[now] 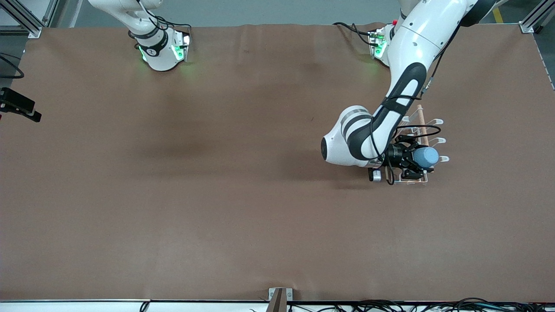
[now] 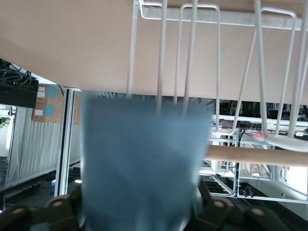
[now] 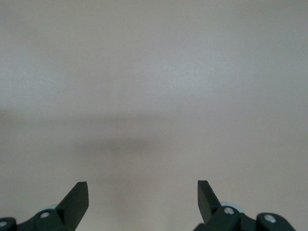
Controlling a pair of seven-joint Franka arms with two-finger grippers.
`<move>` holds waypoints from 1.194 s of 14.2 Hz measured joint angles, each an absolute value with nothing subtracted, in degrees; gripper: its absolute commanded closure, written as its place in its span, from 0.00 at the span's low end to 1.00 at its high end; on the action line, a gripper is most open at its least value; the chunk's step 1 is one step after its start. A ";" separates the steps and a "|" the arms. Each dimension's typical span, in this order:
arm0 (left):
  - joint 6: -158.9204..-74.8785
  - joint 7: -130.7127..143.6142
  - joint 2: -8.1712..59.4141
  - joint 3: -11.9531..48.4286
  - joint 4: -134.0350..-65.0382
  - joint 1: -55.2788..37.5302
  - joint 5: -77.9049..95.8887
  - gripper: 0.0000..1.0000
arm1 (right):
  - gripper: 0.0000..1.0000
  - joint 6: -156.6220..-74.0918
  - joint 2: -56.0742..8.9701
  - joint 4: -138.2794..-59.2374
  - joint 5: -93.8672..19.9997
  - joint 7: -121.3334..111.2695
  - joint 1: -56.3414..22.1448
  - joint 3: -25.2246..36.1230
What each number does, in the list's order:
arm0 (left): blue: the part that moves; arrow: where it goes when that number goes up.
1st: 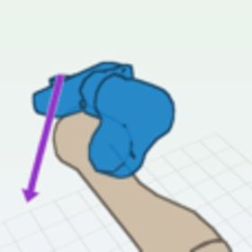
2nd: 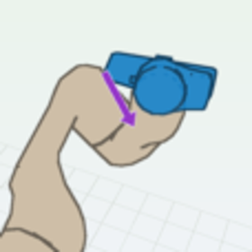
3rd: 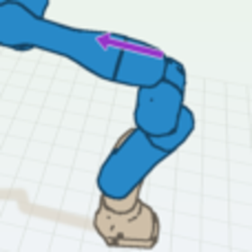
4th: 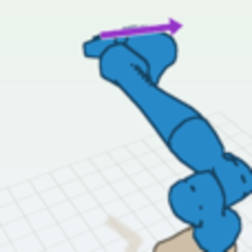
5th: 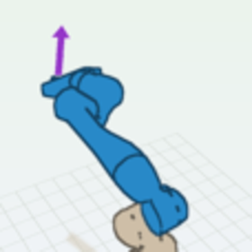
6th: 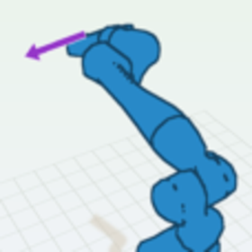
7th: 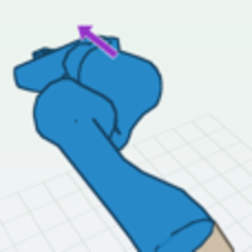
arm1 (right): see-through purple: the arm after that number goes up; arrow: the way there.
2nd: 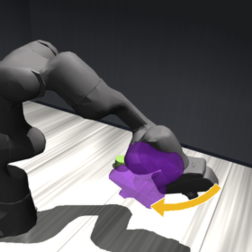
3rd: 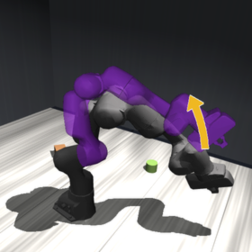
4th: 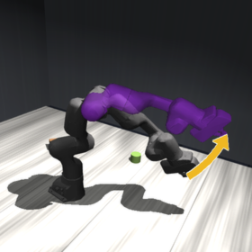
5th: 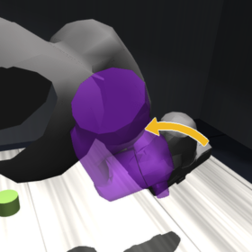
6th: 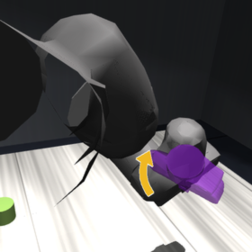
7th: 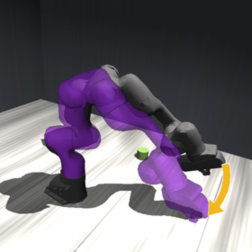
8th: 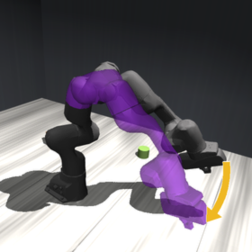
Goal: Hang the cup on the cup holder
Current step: 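Hang the cup on a hook and open the left gripper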
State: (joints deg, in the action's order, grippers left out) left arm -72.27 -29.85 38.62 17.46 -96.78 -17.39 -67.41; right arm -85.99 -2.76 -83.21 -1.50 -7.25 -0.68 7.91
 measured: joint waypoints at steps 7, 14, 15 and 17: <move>-71.78 -21.16 38.12 17.81 -92.91 -17.49 -63.14 0.00 | 0.00 -84.51 -2.11 -83.25 -1.44 -7.25 -0.87 7.85; -70.97 -3.31 30.74 17.80 -81.37 -16.65 -41.19 0.00 | 0.00 -84.08 1.03 -85.37 -1.18 -7.09 1.88 4.63; -70.94 -1.61 29.75 17.75 -79.77 -15.94 -38.50 0.00 | 0.00 -84.10 1.03 -85.38 -1.16 -7.08 1.88 4.62; -70.92 1.20 27.24 17.71 -76.73 -13.09 -32.69 0.00 | 0.00 -84.16 1.03 -85.37 -1.13 -7.07 1.90 4.61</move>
State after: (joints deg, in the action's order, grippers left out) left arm -70.92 1.20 27.24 17.71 -76.73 -13.09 -32.69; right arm -84.16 1.03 -85.37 -1.13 -7.07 1.90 4.61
